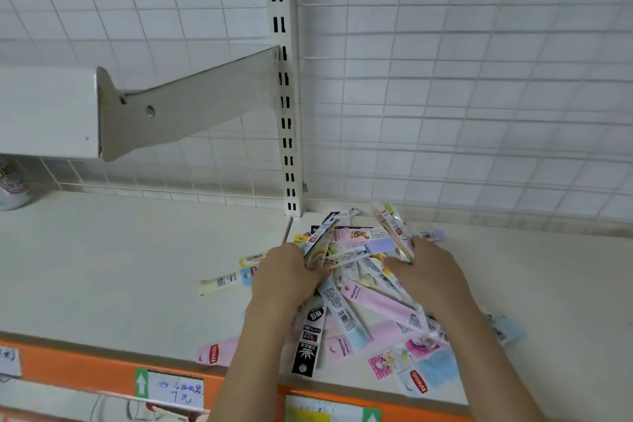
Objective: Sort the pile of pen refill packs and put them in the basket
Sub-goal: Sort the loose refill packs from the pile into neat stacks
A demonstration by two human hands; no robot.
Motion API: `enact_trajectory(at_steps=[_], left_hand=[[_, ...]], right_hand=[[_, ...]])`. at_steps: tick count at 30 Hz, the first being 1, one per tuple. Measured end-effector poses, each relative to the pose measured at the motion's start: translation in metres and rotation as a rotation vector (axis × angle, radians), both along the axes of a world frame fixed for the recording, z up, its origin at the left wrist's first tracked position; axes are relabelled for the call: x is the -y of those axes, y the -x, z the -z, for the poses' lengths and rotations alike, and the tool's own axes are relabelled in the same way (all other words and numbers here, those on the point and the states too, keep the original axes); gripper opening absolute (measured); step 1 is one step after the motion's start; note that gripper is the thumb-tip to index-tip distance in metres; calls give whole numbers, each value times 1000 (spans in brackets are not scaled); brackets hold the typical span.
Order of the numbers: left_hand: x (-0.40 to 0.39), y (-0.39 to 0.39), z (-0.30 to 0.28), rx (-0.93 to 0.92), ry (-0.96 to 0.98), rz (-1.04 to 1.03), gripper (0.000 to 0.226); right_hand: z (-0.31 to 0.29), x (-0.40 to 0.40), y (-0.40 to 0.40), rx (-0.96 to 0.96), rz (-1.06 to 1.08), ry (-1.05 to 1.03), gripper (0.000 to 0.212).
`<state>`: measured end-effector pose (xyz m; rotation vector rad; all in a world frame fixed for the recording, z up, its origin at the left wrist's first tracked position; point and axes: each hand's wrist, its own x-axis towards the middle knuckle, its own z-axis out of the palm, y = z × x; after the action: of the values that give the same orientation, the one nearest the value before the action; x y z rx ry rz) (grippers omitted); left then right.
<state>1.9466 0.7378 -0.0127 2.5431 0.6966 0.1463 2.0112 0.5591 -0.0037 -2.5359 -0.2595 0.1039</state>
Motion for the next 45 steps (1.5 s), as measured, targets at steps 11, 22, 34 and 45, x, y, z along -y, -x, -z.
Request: enact_trajectory(at_steps=[11, 22, 34, 45], left_hand=[[-31, 11, -28, 271, 203, -72, 36], [-42, 36, -9, 225, 184, -125, 31], [-18, 29, 0, 188, 62, -40, 19], [-14, 37, 8, 26, -18, -206, 47]], right_hand=[[-7, -11, 10, 11, -262, -24, 28], [8, -51, 32, -46, -347, 186, 34], [-28, 0, 24, 49, -172, -139, 27], [-26, 39, 39, 137, 24, -219, 21]])
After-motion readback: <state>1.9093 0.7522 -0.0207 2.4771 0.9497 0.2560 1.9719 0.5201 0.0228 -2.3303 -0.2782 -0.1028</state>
